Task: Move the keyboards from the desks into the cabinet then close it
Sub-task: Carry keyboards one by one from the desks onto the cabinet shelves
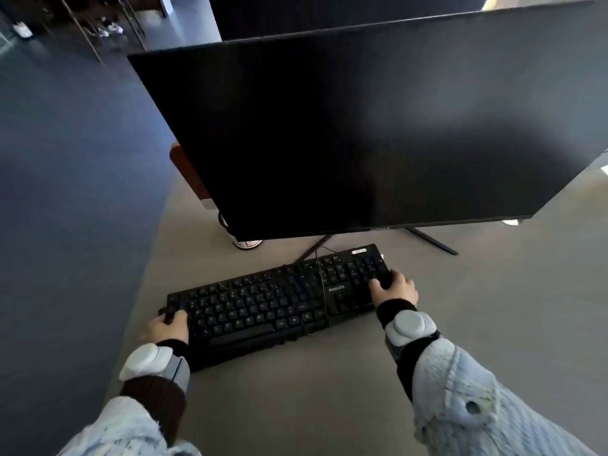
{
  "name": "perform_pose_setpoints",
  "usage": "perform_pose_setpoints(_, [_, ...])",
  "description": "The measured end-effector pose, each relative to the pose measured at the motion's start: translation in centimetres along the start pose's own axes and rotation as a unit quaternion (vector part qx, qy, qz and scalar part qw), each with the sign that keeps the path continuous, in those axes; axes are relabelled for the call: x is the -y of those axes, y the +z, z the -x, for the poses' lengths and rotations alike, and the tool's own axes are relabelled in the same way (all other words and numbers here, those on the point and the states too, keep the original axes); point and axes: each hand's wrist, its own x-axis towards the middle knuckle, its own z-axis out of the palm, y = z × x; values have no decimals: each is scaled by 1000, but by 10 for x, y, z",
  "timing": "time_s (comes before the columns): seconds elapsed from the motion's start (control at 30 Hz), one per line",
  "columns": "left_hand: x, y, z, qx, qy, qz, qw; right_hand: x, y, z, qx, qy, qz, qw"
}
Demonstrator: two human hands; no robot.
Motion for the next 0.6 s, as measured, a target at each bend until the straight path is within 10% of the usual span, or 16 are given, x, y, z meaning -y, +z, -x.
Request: perform_pose_setpoints(0.6, [30, -20, -43, 14, -43, -53, 998, -6, 30, 23, 3, 19, -65, 998])
